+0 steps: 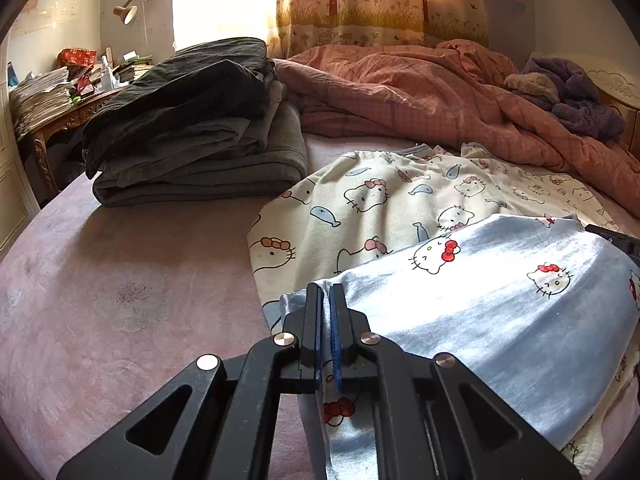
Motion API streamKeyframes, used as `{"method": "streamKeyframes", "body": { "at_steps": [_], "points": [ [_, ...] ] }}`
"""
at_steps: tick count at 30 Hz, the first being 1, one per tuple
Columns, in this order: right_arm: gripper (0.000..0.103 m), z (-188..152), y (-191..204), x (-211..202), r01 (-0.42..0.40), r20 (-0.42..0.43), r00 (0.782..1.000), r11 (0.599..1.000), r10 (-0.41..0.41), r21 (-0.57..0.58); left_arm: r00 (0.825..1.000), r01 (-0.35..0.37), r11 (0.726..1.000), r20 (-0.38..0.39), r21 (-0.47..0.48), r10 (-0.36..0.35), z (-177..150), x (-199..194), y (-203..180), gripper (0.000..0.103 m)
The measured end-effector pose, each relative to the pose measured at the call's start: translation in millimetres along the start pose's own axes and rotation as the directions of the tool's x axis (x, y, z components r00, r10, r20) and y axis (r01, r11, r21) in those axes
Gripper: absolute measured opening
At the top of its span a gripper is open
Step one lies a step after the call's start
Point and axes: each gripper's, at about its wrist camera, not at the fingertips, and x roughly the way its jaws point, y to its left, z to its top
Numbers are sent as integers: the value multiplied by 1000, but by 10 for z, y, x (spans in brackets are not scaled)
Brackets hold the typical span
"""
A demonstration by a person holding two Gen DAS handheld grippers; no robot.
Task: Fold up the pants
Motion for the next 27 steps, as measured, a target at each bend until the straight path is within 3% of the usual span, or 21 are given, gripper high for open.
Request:
{"method": "streamKeyframes", "body": {
  "at_steps": [1, 2, 3, 5, 7, 10, 14, 16, 18, 22, 23, 24, 27],
  "points": [
    [6, -4, -7, -26, 8, 14, 1000, 1000, -8, 3, 1000, 5, 1000, 23, -4, -5, -2, -46, 8, 8],
    [6, -10, -10, -51, 15, 28, 999, 1000, -15, 4, 999, 2, 1000, 54, -13, -2, -5, -108, 21, 20],
    [6, -17, -8, -83, 21, 44, 999, 1000, -21, 2, 996, -4, 1000, 88, -24, 6, -10, -181, 39, 40],
    [6, -35, 4, -208, 36, 102, 994, 999, -36, 1, 984, -46, 997, 167, -61, 56, -37, -371, 80, 58],
    [6, -61, 23, -416, 53, 193, 980, 999, -52, 1, 966, -57, 995, 246, -79, 75, -67, -603, 79, 56],
    [6, -105, 147, -717, 55, 288, 957, 998, -42, -35, 948, -25, 998, 317, -58, 42, -62, -884, -40, 50],
    [6, -112, 427, -874, -114, 239, 962, 990, 129, -78, 962, 16, 1000, 272, -11, -12, 36, -945, -338, 30],
    [6, -151, 574, -848, -227, 197, 953, 973, 232, -51, 970, 96, 994, 227, -50, -83, 56, -881, -419, 28],
    [6, -213, 713, -779, -310, 159, 937, 950, 310, -29, 978, 98, 993, 192, -68, -83, 53, -780, -501, 23],
    [6, -366, 986, -583, -255, 128, 956, 964, 263, -73, 991, 22, 998, 132, -53, -15, -33, -508, -659, 22],
    [6, -387, 1014, -501, -243, 105, 963, 968, 249, -69, 997, 14, 999, 81, -49, -10, -61, -393, -662, 19],
    [6, -406, 1025, -407, -211, 77, 973, 976, 215, -62, 998, 30, 996, 49, -80, -26, -69, -321, -606, 13],
    [6, -452, 947, -298, -167, 67, 983, 986, 168, -23, 999, 46, 981, 24, -189, -42, -122, -227, -392, 13]
  ]
}}
